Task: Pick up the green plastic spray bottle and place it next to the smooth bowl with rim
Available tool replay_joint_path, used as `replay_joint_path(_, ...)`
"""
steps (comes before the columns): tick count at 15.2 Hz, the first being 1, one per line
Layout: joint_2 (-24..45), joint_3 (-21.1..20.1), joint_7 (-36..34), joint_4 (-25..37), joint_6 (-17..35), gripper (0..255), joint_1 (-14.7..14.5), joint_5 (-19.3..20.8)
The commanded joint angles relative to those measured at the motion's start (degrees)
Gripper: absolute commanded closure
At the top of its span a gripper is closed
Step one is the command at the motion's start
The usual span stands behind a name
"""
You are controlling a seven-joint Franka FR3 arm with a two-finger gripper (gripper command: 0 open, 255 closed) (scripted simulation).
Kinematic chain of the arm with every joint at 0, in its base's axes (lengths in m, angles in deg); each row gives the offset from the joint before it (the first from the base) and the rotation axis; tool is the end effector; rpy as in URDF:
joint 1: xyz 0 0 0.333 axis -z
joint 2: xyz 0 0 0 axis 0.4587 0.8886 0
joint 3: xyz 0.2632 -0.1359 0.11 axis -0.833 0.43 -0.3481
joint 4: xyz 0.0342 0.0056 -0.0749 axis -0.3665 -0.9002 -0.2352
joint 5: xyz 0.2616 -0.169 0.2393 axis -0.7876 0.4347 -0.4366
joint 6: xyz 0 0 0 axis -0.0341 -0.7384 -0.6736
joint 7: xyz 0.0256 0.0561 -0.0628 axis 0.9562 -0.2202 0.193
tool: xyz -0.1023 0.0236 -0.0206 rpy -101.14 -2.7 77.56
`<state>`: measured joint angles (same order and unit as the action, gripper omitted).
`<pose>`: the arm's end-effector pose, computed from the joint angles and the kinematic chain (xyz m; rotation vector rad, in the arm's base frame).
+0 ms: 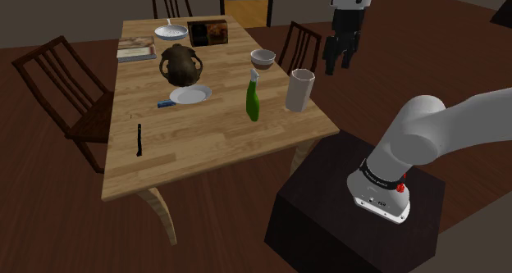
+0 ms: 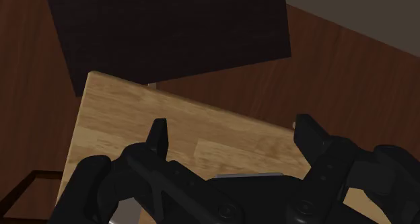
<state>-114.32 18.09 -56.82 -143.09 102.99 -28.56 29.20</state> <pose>0.2905 -0.0078 0.5587 -3.0142 0.2176 0.2955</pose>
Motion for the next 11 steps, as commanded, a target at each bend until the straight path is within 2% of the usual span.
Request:
replay_joint_path(1,0.00,0.00,0.00,0.00,0.00,0,0.00,0.00)
replay_joint_path(6,-0.16,-4.48,-5.24,-8.54,15.30,0,0.39,-0.80)
replay_joint_path(11,3.53,-9.28,-10.91,-14.53,31.63,0,1.04,-0.86)
